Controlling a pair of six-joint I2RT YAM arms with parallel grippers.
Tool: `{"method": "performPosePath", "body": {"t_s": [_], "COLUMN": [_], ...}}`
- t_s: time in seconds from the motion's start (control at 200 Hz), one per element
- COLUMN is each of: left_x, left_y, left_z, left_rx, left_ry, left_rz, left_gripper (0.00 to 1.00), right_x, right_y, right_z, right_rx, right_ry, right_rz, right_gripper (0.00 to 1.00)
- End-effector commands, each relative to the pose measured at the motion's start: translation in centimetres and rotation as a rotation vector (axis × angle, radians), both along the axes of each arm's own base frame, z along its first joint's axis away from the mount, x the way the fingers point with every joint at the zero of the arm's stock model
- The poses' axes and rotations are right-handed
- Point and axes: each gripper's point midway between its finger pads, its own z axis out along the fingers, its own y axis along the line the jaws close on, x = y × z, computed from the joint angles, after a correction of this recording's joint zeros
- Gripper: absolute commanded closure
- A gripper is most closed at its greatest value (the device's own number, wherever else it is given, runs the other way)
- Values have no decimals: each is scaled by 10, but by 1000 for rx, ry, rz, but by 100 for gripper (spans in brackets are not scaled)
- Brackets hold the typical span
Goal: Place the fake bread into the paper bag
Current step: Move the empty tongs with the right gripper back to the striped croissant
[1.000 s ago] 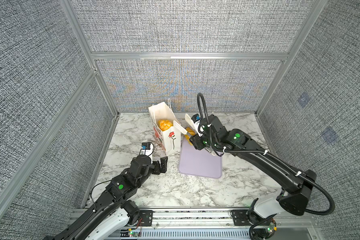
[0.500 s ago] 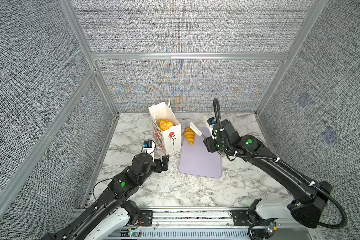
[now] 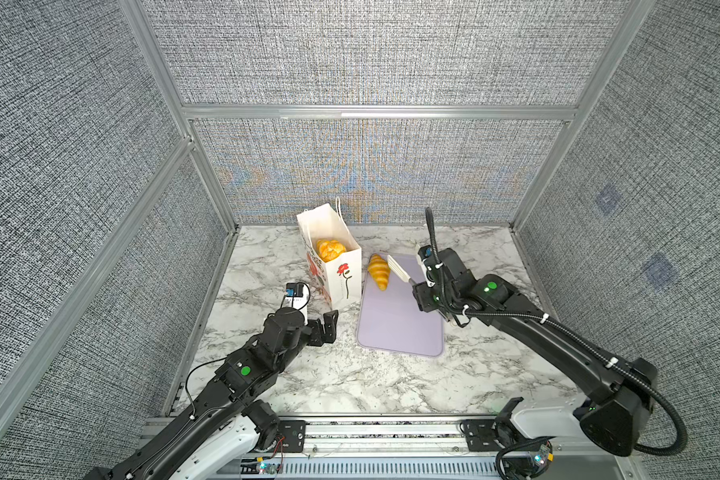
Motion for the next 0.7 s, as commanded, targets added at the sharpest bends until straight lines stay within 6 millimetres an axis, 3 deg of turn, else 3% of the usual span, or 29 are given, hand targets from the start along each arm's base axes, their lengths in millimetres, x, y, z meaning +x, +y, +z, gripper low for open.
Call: {"method": "performPosePath", "body": {"t_s": [0.0, 0.4, 0.695], "left_x": [1, 0, -2], "left_y": [0, 1, 2], "left_z": [2, -2, -5], "left_rx": [-17, -11, -12], "left_ry": [-4, 2, 9], "left_rz": [8, 7, 8], "left_gripper": [1, 1, 1], "right_x": [4, 8, 20], "right_y": [-2, -4, 2], "right_z": [-3, -32, -65], "right_rx": [-8, -63, -109], "right_ry": [-8, 50, 139], "right_rz": [-25, -42, -50], "right_gripper": [36, 35, 35]}}
